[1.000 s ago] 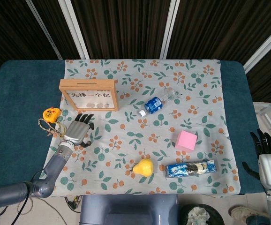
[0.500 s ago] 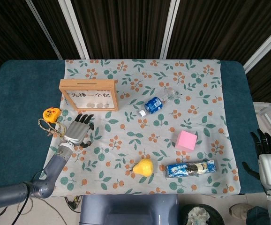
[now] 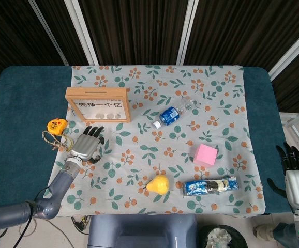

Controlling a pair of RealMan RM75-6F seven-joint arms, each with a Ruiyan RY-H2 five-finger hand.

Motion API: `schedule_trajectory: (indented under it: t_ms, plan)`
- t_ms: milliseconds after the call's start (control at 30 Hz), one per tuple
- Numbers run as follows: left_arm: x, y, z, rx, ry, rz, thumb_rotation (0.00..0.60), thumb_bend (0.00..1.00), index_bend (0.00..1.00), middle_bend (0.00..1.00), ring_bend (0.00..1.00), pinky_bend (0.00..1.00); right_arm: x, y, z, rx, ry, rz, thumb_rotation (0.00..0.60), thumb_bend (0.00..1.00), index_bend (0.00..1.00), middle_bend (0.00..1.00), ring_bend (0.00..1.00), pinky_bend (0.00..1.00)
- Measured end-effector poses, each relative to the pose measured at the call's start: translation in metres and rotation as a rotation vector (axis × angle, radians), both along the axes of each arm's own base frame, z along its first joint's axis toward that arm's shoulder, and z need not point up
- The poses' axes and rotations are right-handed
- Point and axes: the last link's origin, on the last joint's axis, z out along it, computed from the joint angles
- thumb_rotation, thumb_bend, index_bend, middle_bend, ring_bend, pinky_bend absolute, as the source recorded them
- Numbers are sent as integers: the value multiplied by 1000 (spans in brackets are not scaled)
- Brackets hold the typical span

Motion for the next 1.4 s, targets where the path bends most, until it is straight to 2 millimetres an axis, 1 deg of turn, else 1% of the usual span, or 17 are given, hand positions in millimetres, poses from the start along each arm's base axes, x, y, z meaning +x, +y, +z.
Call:
schedule_trajectory:
  t_ms: [300,700,1000,1400]
  plan:
    - [0,0,-2,-5,6,-2,600,88,393,0,0,0,0,0,0,-1,0,-2,600,296,79,0,0,0]
    - [-2,-4,-4,-15,16,-21,600,109,450,0,0,0,0,0,0,2,-3,-4,600,297,79,0,0,0]
    - [-2,-8,-6,-28,20,-30,600,209,525,0,0,0,0,0,1,1,-7,-5,600,297,79,0,0,0]
    - [-2,-10,-6,-35,50,-29,600,411,634,6,0,0,-1,0,1,3,-12,-9,600,297,79,0,0,0]
